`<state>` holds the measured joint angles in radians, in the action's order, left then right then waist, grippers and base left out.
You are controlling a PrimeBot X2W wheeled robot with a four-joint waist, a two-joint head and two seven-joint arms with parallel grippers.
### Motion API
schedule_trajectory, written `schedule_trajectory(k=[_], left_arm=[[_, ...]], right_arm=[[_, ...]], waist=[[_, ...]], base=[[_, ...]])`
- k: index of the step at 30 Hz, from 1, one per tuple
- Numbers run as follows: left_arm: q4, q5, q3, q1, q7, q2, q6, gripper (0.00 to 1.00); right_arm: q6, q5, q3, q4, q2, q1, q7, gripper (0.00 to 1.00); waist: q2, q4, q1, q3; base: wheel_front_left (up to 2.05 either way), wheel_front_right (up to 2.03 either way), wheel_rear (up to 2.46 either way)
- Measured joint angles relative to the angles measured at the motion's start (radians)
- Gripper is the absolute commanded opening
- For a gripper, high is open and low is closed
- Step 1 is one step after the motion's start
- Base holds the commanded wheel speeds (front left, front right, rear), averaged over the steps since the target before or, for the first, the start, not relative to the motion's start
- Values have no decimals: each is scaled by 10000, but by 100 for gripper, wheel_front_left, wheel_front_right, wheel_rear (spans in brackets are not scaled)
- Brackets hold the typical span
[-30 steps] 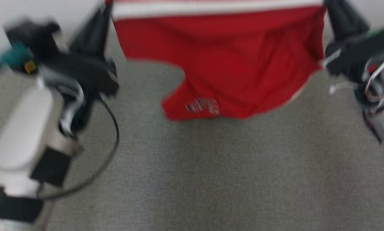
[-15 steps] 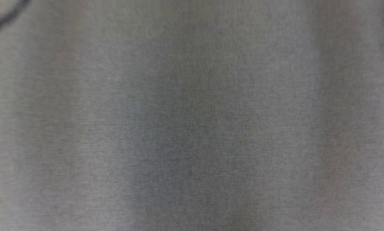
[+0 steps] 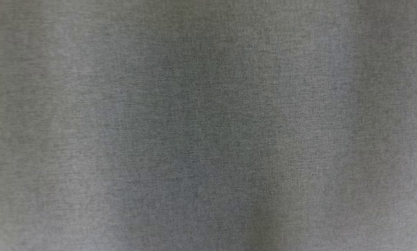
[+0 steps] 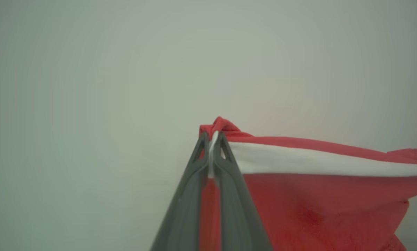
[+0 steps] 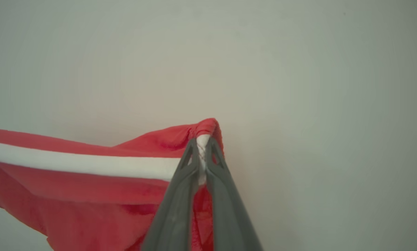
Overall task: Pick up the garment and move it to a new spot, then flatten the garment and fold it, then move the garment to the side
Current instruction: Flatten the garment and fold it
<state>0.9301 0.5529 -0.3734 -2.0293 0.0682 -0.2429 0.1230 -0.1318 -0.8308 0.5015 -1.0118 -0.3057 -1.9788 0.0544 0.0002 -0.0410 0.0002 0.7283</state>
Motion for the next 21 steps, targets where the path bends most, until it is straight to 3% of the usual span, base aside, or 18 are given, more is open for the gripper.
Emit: schedule_trajectory(k=[11, 21], left_arm=[[516, 596, -617, 775, 1030, 345, 67, 0], [-1313, 1732, -679, 5081, 1873, 42, 79, 0]], right_arm=[[0, -92, 654, -12, -109, 930, 736, 0], [0, -1120, 1657, 1701, -395, 4902, 1799, 0]], waist=[[0, -45, -2, 98], [-4, -117, -4, -1225]], base=[[0, 0, 0], [0, 0, 0]])
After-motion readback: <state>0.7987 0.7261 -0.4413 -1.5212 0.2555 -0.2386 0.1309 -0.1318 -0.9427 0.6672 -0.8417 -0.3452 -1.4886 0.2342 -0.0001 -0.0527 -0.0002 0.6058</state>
